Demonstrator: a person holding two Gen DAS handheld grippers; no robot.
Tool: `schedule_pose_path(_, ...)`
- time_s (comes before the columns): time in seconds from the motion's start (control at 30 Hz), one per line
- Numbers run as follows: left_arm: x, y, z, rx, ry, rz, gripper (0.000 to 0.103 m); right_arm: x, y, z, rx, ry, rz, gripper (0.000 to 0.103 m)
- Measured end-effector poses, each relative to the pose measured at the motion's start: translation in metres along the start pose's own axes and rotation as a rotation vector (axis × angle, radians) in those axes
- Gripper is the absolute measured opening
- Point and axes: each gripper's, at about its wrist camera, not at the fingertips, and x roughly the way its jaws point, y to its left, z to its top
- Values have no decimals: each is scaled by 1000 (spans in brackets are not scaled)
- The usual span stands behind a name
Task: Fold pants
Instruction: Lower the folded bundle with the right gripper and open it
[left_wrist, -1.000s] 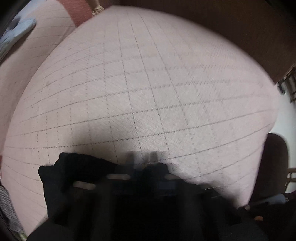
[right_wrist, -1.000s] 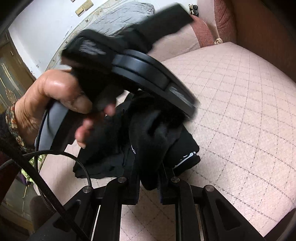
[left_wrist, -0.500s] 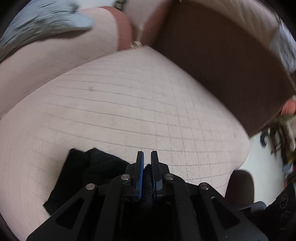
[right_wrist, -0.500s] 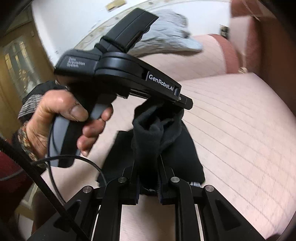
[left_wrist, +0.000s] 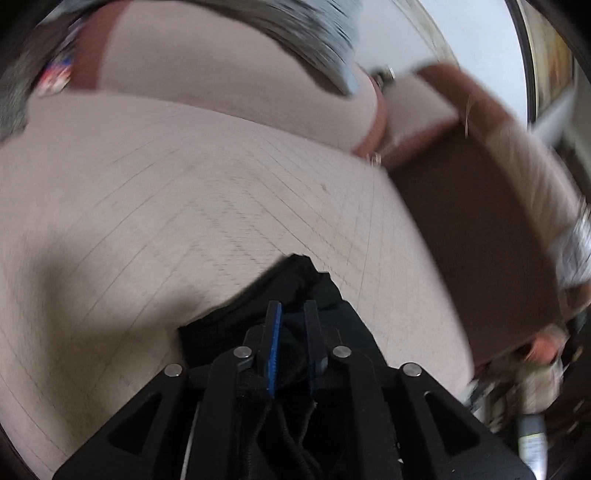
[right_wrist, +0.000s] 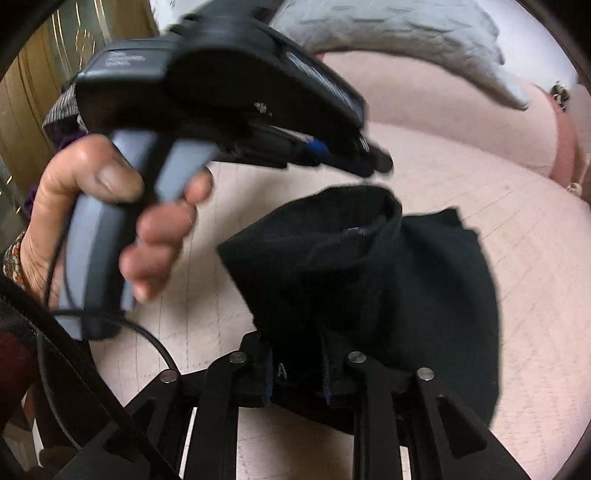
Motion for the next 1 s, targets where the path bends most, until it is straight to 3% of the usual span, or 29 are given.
schedule_pose_path(0.1,-22,29,-12,-109,-85,-12,43,-1,2,-5,7,3,29,41)
schedule_pose_path(0.13,-29,37,-16,-143,-112,-12,43,-2,1,-5,14,1,40,45)
schedule_pose_path(0.23,-40,50,-29,-197,-147,-26,44,-17,-6,-7,45,-10,80,46)
schedule_pose_path(0.33,-50,44,-43,-187,-169,-4,44,-45,-19,-1,75,-56,112,46)
schedule_pose_path(0.43,-55,28,-63,-134,-176,4,44,-64,-41,19,149,-106,39,44)
schedule_pose_path(0.53,-49,20,-81,-97,-174,28,44,-60,-51,44,193,-108,12,44)
schedule_pose_path(0.67,-34,20,-106,-71,-111,-18,44,-31,-32,74,213,-47,40,45)
schedule_pose_path(0.73,-27,18,-115,-31,-76,21,44,-10,-32,83,211,4,-14,45)
schedule_pose_path(0.77,-25,16,-117,-20,-70,35,44,1,-34,84,213,43,-49,43)
schedule_pose_path(0.8,-23,15,-120,-9,-60,37,44,16,-35,87,226,98,-82,17)
schedule_pose_path(0.83,-21,15,-121,-9,-55,33,44,26,-36,86,253,136,-71,9)
schedule_pose_path(1.0,-17,28,-123,-65,-28,2,44,41,-40,98,361,147,41,7)
